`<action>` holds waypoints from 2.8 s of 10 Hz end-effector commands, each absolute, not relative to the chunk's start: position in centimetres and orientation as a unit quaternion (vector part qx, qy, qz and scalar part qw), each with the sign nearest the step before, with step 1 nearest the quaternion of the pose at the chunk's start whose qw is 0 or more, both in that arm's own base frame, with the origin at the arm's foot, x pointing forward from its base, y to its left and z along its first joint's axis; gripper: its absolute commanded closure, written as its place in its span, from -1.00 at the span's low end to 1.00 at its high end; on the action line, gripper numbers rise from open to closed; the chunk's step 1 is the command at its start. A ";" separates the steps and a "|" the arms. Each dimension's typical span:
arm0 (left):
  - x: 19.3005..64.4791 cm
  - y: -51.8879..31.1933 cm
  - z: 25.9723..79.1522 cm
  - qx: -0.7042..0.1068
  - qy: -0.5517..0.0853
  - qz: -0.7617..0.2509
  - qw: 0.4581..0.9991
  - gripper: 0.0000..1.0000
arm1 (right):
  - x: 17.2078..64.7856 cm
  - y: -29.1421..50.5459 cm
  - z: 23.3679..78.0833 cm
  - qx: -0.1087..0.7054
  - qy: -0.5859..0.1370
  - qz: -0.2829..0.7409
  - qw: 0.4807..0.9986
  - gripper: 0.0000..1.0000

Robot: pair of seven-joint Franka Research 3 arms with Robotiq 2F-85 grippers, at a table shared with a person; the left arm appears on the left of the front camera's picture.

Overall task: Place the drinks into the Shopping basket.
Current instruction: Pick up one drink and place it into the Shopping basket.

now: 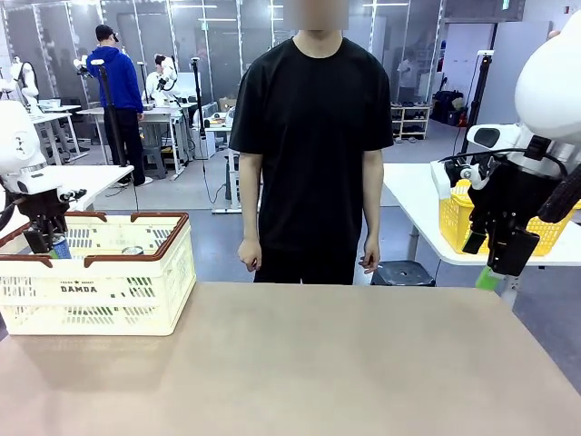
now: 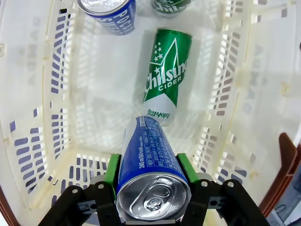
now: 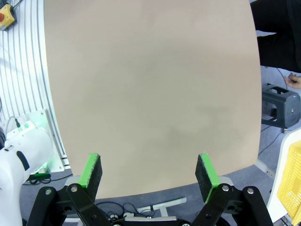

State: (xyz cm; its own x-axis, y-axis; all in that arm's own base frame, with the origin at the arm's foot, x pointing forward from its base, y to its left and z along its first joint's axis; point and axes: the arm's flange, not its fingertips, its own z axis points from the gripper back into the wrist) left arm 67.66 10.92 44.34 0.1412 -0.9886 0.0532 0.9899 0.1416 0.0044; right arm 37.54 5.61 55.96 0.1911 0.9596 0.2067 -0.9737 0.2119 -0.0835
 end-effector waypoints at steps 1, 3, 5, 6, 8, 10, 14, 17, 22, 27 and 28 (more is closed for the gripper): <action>67.6 11.0 44.7 -0.014 -0.023 -0.655 0.756 -0.15 | 37.6 5.5 56.2 0.029 -0.103 0.629 0.770 -1.00; 67.7 11.0 43.1 -0.005 -0.021 -0.671 0.741 -0.15 | 37.6 5.5 56.2 0.029 -0.103 0.629 0.770 -1.00; 67.9 11.2 41.8 -0.006 -0.021 -0.681 0.732 -0.15 | 37.6 5.5 56.2 0.029 -0.103 0.629 0.770 -1.00; 68.0 11.1 41.4 -0.018 -0.022 -0.685 0.728 -0.15 | 37.6 5.5 56.2 0.029 -0.103 0.629 0.770 -1.00; 68.5 11.5 40.2 -0.019 -0.002 -0.689 0.724 -0.15 | 37.6 5.5 56.2 0.029 -0.103 0.629 0.770 -1.00; 68.7 11.6 39.5 -0.019 -0.001 -0.694 0.720 -0.15 | 37.6 5.5 56.2 0.029 -0.103 0.629 0.770 -1.00; 68.6 11.3 38.7 -0.013 -0.016 -0.708 0.706 -0.15 | 37.6 5.5 56.2 0.029 -0.103 0.629 0.770 -1.00; 68.3 11.4 38.0 -0.033 -0.024 -0.708 0.705 -0.15 | 37.6 5.5 56.2 0.029 -0.103 0.629 0.770 -1.00; 68.2 11.3 37.6 -0.048 -0.029 -0.711 0.701 -0.55 | 37.6 5.5 56.2 0.029 -0.103 0.629 0.770 -1.00; 67.7 11.5 38.9 -0.052 -0.024 -0.719 0.693 -1.00 | 37.6 5.5 56.2 0.029 -0.103 0.629 0.770 -1.00; 67.6 11.5 39.1 -0.052 -0.022 -0.719 0.693 -1.00 | 37.6 5.5 56.2 0.029 -0.103 0.629 0.770 -1.00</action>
State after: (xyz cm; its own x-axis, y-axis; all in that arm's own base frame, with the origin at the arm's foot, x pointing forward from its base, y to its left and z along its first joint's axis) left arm 68.37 11.29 38.72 -0.0163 -0.9966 0.0805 0.9993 -0.0191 -0.0333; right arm 37.54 5.61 55.96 0.1911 0.9596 0.2067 -0.9737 0.2119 -0.0835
